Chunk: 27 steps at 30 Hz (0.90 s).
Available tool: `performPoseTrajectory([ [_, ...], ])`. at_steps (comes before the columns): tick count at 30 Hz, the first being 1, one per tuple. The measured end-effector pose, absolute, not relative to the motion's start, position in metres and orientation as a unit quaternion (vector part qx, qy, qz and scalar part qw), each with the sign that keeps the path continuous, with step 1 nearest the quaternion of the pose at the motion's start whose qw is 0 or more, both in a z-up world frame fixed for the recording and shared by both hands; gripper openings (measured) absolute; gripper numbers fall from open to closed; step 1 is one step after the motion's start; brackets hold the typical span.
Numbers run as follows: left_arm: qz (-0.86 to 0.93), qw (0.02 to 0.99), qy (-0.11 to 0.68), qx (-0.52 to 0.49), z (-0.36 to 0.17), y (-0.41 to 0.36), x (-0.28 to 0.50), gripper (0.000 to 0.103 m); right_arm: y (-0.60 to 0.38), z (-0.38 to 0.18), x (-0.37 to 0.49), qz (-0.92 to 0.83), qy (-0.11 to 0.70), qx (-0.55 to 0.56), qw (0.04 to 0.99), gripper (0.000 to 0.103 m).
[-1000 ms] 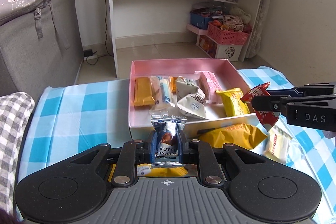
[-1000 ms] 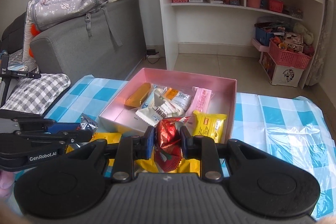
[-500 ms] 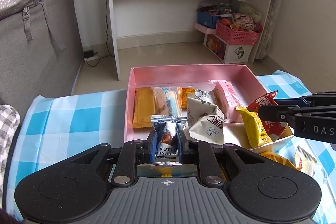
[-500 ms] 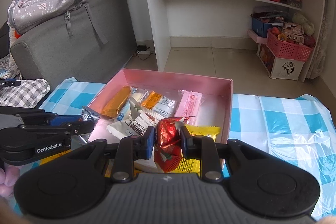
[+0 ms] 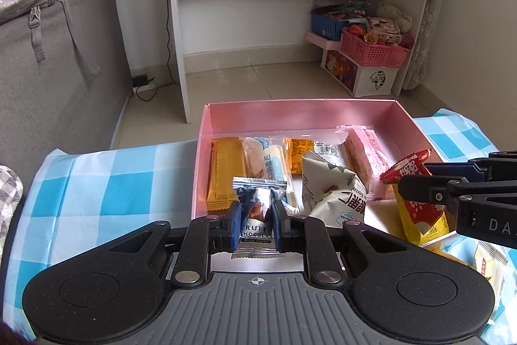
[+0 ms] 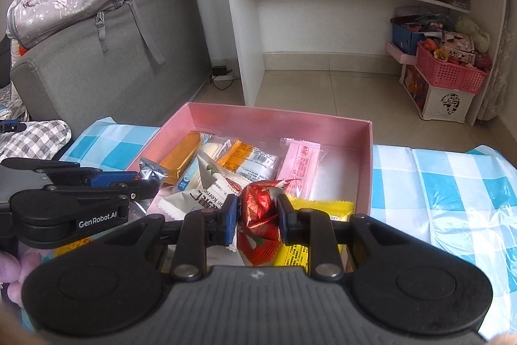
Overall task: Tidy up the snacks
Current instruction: 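Open both grippers to drop the packs into the box, then withdraw both tools from the box back over the snack pile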
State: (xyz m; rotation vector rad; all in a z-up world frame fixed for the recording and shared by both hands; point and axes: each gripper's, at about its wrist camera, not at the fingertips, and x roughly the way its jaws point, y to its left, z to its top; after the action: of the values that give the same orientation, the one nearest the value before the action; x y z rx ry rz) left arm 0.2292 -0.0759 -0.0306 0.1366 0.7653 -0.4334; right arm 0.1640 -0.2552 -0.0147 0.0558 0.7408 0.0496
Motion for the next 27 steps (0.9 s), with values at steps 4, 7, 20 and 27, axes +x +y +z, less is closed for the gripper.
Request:
performPoseTrajectory([
  [4,-0.221,0.900,0.371,0.061,-0.033,-0.077,0.228,0.021,-0.253,-0.015,0.165,0.029,0.359,0.025,0.932,0.025],
  [7,-0.223,0.902,0.365,0.060,-0.033,-0.078,0.223,0.034,-0.251,-0.014,0.164,0.023,0.358,0.012,0.933,0.031],
  [20,-0.208,0.911,0.353,0.054,-0.006,-0.054,0.190,0.080,-0.240,0.008,0.141,-0.005,0.343,-0.007,0.939,0.075],
  [27,-0.194,0.912,0.357,0.054,0.010,-0.036,0.155,0.094,-0.227,0.026,0.114,-0.022,0.338,-0.009,0.941,0.092],
])
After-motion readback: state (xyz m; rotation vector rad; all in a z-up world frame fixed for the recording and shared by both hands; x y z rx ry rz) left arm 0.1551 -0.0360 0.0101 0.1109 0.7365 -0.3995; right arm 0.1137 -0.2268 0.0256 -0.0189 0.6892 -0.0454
